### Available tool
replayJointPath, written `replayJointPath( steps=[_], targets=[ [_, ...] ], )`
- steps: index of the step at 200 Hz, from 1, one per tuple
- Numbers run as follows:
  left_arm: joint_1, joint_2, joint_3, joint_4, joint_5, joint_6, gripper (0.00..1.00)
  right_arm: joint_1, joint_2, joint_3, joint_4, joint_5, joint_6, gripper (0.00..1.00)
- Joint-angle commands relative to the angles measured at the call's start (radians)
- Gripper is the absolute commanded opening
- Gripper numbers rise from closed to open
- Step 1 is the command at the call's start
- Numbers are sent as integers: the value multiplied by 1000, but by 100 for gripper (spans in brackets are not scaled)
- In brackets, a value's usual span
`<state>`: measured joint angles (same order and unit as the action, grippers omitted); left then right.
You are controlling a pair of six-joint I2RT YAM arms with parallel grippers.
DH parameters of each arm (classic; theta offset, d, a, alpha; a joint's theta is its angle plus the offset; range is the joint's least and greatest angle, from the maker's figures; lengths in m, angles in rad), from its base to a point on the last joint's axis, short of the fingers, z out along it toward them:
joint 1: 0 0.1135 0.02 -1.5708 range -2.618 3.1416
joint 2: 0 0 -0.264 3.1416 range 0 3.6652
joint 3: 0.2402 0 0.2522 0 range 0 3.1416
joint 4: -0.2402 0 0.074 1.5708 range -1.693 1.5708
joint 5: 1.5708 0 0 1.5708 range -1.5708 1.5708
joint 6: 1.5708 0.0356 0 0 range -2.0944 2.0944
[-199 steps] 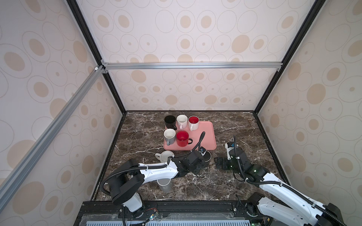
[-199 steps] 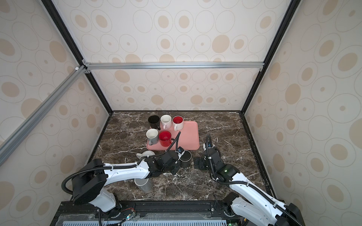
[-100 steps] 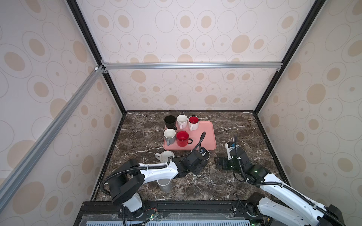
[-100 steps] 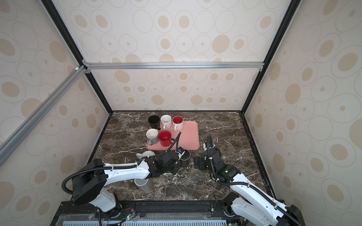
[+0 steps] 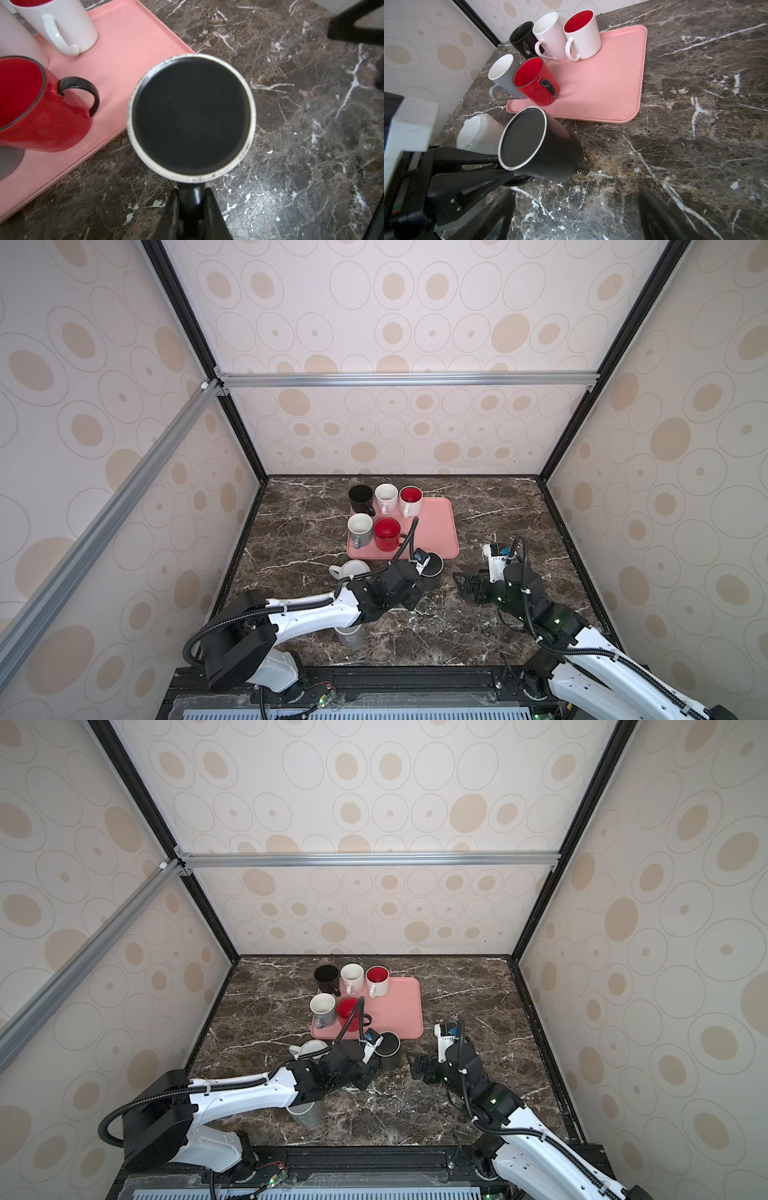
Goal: Turn the mug right side up
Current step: Pick up the mug from the center of the table, then place the mug on the tray.
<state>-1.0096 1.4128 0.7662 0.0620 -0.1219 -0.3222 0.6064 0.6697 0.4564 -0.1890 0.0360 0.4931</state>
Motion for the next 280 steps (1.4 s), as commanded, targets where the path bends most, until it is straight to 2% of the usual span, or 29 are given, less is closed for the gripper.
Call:
replayJointPath(
  steps=[1,35,72,106,149,185,228,280],
  targets=[
    [33,-74,-14,161,16,-52,0,-6,-38,-26,71,-52,13,93],
    [80,-185,-85,306,43,-109,0,-5,-67,-56,187,-156,45,92],
    [106,-343,-206,554,67,-151,0,-5,-48,-88,380,-288,108,93],
    [114,-411,-211,627,63,-156,0,-5,13,-96,549,-395,163,93],
    [114,-441,-257,855,106,-191,0,-2,111,-79,804,-465,248,93],
    [114,-460,-291,1045,130,-225,0,28,193,-9,902,-495,262,93],
    [114,-443,-273,1150,191,-257,0,62,290,71,995,-502,283,92],
    [114,-431,-278,1212,217,-290,0,82,414,154,1141,-573,350,87]
  ],
)
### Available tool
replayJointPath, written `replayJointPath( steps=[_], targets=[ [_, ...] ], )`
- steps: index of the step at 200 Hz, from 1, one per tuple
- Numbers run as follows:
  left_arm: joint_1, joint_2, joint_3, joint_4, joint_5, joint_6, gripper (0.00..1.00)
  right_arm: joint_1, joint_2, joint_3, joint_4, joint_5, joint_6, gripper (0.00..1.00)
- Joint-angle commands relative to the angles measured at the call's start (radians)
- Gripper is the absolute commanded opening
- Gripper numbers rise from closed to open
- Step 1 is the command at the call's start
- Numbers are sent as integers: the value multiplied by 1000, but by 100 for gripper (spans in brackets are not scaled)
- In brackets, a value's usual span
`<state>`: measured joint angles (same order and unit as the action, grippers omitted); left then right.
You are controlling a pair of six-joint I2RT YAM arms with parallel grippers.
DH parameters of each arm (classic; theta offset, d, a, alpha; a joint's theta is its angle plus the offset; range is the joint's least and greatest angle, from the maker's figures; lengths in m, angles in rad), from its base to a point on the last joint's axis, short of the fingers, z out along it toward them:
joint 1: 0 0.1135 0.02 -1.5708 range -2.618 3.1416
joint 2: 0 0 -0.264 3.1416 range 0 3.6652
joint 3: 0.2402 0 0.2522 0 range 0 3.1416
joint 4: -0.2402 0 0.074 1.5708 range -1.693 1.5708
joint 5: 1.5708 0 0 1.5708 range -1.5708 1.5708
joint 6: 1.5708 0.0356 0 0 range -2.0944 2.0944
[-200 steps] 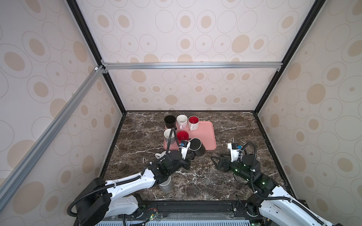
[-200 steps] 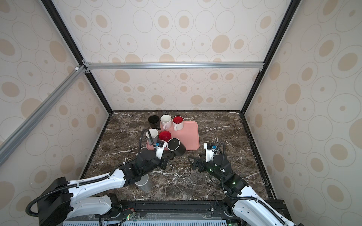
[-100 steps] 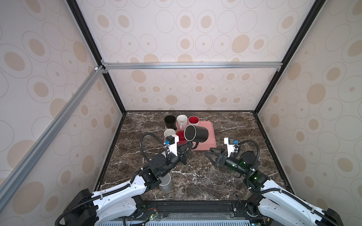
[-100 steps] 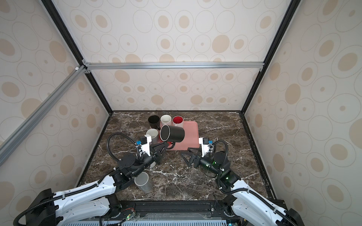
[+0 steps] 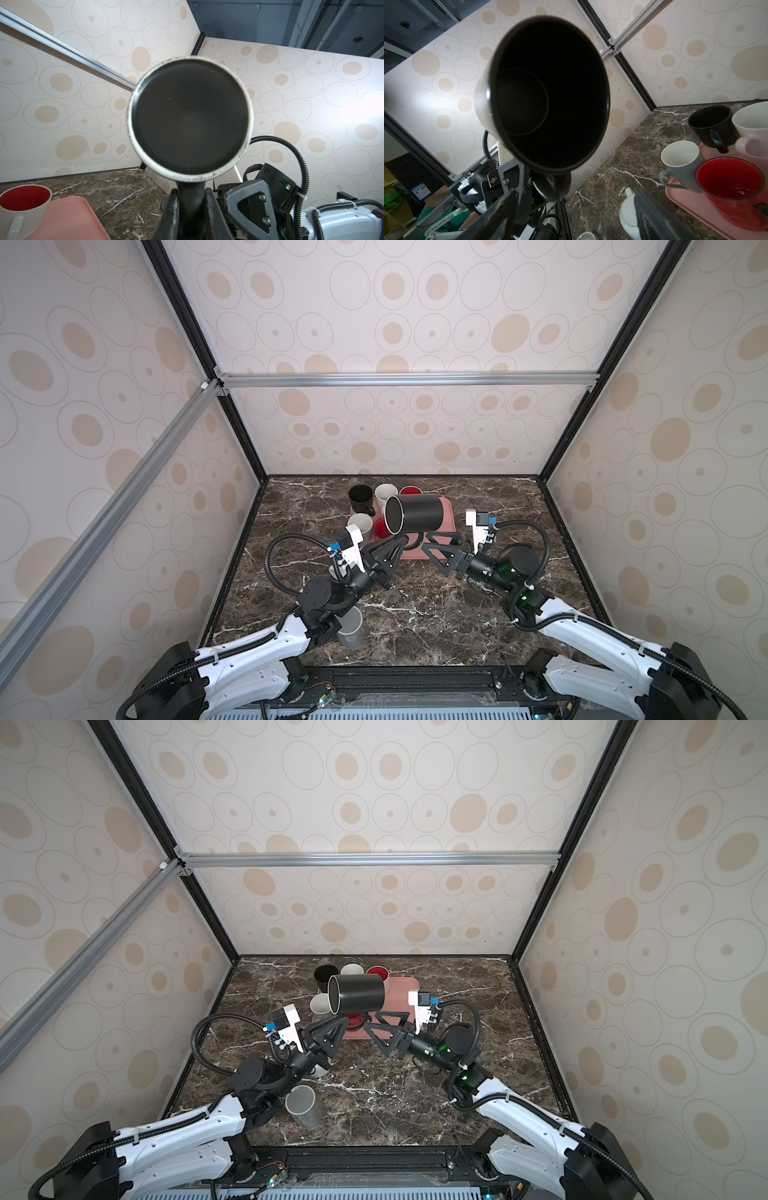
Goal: Turn the mug right side up
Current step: Place the mug on the tray.
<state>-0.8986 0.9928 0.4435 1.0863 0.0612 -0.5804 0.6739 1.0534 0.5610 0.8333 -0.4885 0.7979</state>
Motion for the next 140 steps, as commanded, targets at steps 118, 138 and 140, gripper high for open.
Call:
replayJointPath(
  steps=[118,138,140],
  targets=[
    [3,-24,41,177,29,-47,0,61,94,101,191,-105,57,32],
    [4,-25,41,166,19,-52,0,62,91,104,179,-104,55,13],
    [4,-24,41,164,19,-52,0,62,89,104,176,-103,55,10]
  ],
)
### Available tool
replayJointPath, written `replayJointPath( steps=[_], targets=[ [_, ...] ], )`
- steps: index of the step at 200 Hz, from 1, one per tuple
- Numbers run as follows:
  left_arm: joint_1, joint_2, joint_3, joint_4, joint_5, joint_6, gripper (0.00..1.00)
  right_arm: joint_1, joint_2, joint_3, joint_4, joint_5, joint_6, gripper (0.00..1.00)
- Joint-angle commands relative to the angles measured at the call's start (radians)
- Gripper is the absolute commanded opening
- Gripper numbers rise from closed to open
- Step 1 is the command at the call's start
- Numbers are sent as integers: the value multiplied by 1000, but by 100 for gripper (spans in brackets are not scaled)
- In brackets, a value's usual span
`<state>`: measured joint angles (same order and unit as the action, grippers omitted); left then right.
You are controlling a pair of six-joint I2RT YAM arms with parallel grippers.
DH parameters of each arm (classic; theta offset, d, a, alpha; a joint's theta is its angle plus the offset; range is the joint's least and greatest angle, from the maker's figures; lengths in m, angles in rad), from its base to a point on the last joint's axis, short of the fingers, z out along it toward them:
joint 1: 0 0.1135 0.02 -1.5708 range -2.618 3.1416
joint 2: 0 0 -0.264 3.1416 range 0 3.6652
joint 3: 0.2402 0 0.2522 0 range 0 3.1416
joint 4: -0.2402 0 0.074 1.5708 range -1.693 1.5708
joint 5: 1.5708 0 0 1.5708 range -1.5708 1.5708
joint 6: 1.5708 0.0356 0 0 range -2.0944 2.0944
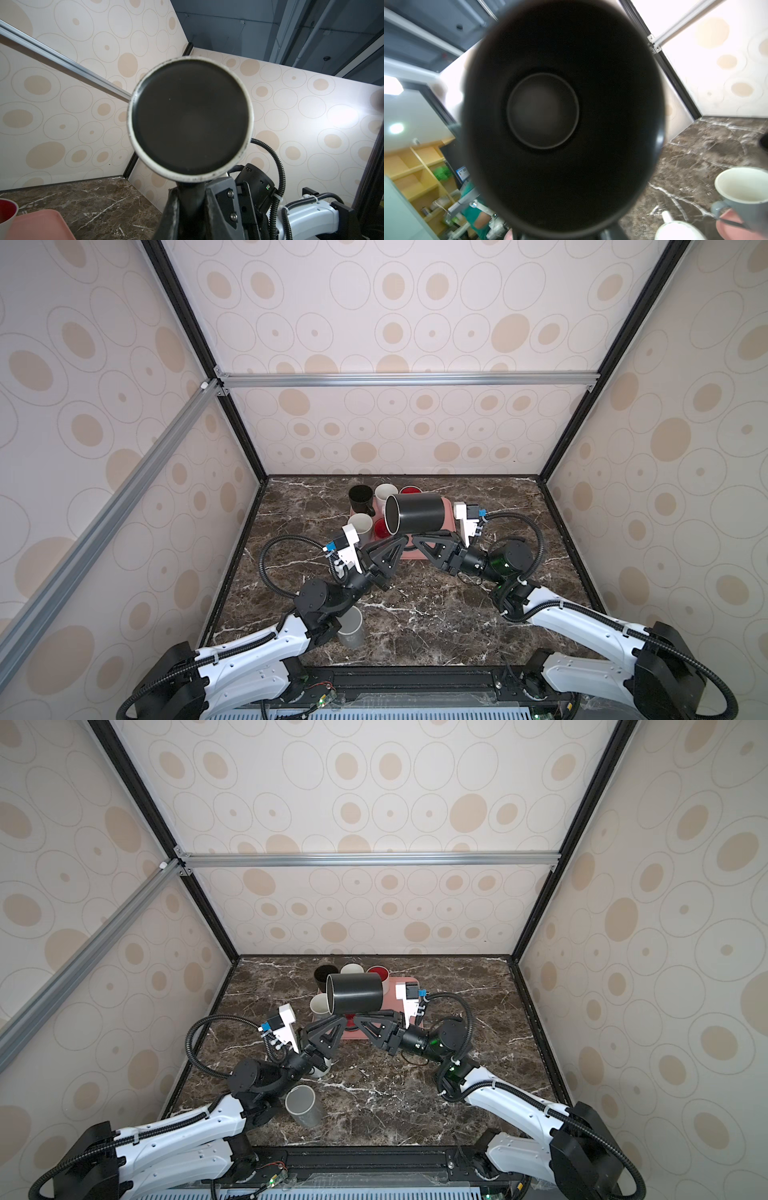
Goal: Turn the mug right side up
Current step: Place the mug on the tray.
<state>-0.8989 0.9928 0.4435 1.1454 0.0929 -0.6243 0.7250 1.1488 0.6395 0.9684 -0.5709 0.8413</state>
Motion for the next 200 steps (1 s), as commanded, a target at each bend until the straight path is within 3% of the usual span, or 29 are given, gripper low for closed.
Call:
replayJointPath(
  steps=[1,10,34,46,56,64,81,109,114,163,200],
  targets=[
    [5,-24,41,104,-13,-9,0,11,-7,26,38,-20,11,9],
    [5,-24,43,98,-17,-11,0,12,-12,26,24,-14,3,0],
    [5,-34,44,54,-46,-20,2,14,-40,25,-36,6,-29,0],
    [4,-42,42,22,-70,-25,23,14,-62,26,-89,28,-51,0],
    [5,-51,35,6,-82,-28,49,14,-82,22,-131,51,-73,0],
    [3,-56,33,-9,-91,-29,63,14,-98,22,-172,74,-91,0],
    [4,-71,31,-60,-106,-29,78,14,-127,30,-268,107,-136,0],
    [4,-111,-2,-92,-140,-27,91,15,-156,41,-397,150,-190,0],
    [4,-124,-9,-99,-146,-27,99,14,-160,44,-419,157,-198,0],
    [5,-242,-52,-236,-228,11,100,13,-171,110,-769,302,-359,0],
    [5,-322,-78,-346,-290,41,99,13,-90,219,-1067,509,-525,0]
  ],
)
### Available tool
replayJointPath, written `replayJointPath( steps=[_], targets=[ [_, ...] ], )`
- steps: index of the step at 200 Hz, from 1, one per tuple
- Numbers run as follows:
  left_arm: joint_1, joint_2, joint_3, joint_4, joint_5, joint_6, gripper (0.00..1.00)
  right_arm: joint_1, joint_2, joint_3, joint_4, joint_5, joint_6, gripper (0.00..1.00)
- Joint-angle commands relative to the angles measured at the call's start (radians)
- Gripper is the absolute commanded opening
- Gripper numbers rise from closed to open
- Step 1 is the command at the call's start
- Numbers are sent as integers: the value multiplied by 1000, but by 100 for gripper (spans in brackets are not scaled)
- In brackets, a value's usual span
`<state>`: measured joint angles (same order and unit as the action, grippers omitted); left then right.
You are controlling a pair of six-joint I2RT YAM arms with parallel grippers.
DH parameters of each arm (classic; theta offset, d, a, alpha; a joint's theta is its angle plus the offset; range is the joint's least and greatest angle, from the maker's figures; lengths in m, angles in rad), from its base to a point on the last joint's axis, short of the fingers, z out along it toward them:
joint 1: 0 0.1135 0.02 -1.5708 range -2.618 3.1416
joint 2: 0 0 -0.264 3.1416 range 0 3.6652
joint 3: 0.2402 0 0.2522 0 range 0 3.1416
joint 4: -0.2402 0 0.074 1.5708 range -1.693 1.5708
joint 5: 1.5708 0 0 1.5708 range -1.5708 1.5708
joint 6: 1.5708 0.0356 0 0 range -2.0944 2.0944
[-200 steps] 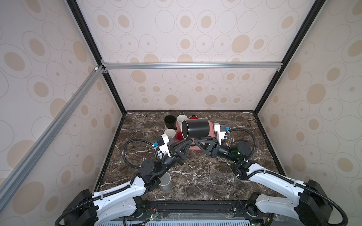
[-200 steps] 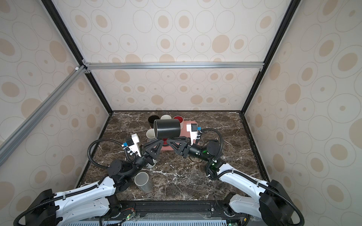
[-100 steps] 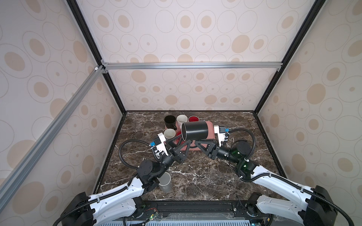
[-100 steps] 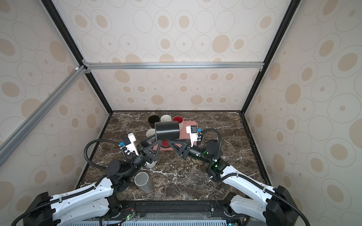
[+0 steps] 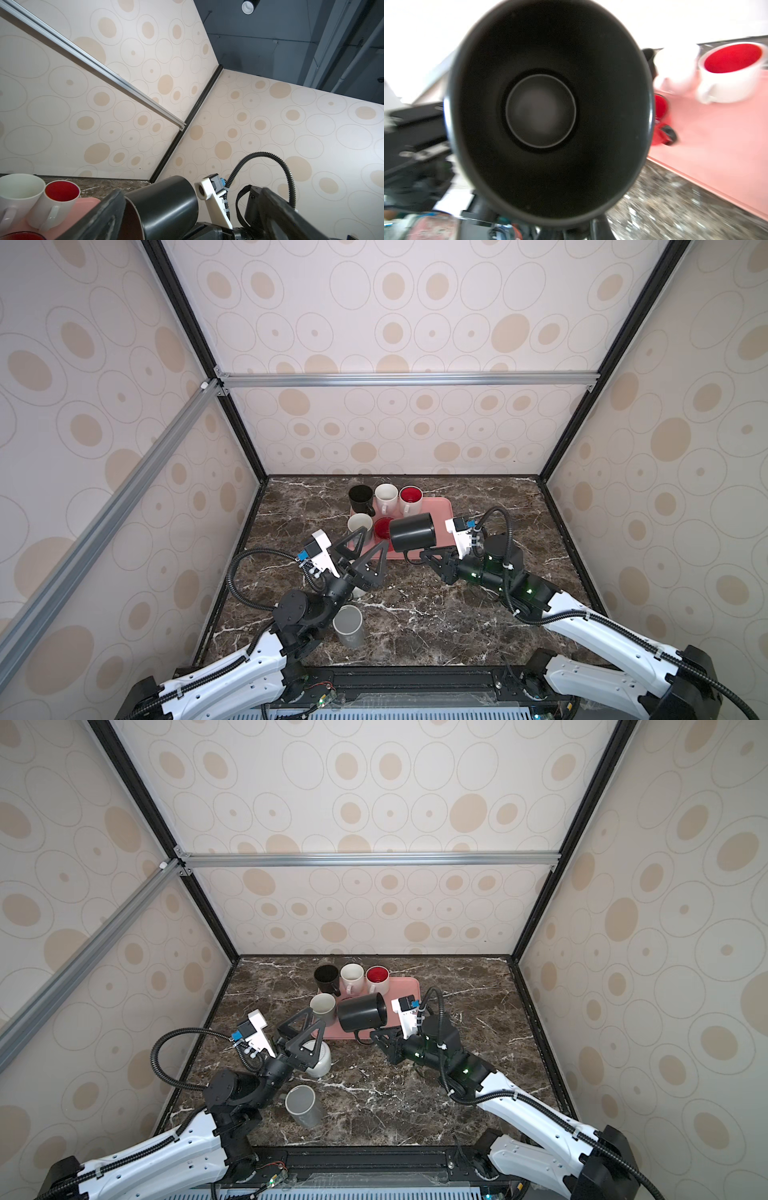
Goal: Turn the mug right side up
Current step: Place the mug on the tray.
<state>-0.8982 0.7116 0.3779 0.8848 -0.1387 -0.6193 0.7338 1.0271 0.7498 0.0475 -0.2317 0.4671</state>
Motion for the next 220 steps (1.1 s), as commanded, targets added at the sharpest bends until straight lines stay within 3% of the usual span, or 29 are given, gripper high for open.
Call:
replayJointPath(
  steps=[1,61,133,220],
  targets=[
    [4,-43,-13,-88,-60,36,99,3,35,113,-153,178,-154,0],
    [3,-116,-38,-191,-109,36,99,3,282,303,-395,514,-304,0],
    [4,-159,-46,-244,-132,46,99,1,519,463,-471,768,-414,0],
    [4,-189,-47,-272,-137,50,99,-161,786,675,-484,781,-474,0]
  ],
)
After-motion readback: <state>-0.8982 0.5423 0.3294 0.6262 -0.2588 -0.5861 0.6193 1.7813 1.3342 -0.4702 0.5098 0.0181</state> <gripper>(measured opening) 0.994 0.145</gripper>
